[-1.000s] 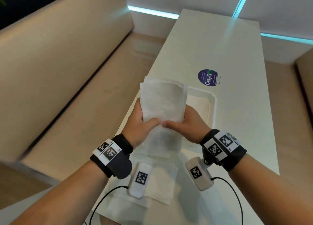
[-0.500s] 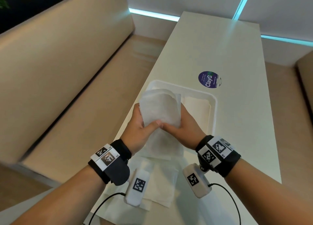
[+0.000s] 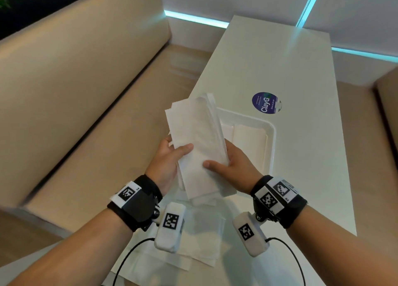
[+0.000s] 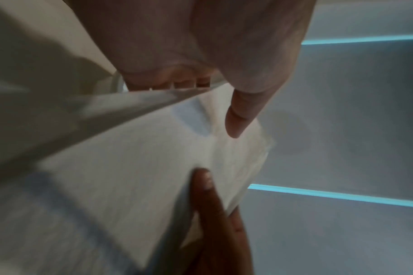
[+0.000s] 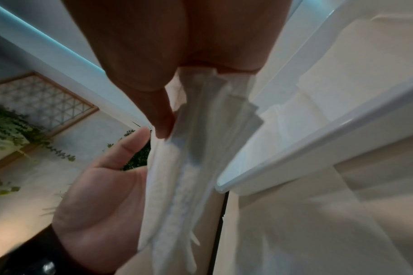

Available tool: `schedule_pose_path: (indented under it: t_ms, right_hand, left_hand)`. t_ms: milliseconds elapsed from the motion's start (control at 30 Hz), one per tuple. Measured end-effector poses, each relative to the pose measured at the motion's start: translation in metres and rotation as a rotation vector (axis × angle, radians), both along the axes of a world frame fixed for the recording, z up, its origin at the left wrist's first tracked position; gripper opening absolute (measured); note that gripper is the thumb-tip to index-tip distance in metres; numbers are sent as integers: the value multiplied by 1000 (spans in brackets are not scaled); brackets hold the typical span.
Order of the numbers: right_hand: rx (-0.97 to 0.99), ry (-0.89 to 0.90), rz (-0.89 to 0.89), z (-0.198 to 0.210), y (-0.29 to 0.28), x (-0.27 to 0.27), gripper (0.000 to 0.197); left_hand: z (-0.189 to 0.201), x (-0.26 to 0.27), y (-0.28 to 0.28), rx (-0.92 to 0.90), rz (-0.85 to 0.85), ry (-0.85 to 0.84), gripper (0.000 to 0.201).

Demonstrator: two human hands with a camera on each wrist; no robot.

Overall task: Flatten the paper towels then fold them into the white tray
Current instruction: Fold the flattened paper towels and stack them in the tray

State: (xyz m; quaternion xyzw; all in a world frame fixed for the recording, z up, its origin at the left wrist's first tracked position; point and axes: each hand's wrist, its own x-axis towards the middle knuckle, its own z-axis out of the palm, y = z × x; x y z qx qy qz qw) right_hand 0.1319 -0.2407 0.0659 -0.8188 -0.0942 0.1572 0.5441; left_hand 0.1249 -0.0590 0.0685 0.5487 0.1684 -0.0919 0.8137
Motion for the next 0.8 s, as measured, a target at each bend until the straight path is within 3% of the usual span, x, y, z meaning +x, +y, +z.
schedule_pose_path:
  t_ms: [100, 267, 433, 567, 667, 800]
  right_hand:
    - [20, -21, -26, 2, -2, 1, 59]
    - [12, -45, -25, 4, -1, 0, 57]
    - [63, -21, -87, 7, -11, 5, 44]
    - [99, 48, 4, 10, -14, 4, 40]
    - [57, 30, 51, 11, -11, 2, 40]
    - [-79, -86, -120, 8, -7, 4, 37]
  left_hand:
    - [-12, -7, -7, 37, -83, 22, 53]
    - [-13, -13, -22, 175, -222, -93, 49]
    - [-2, -6, -16, 96, -121, -96, 49]
    - [7, 0, -9, -30, -109, -81, 42]
    - [8, 2, -11, -11, -134, -67, 31]
    - [1, 0, -13, 52, -112, -34, 28]
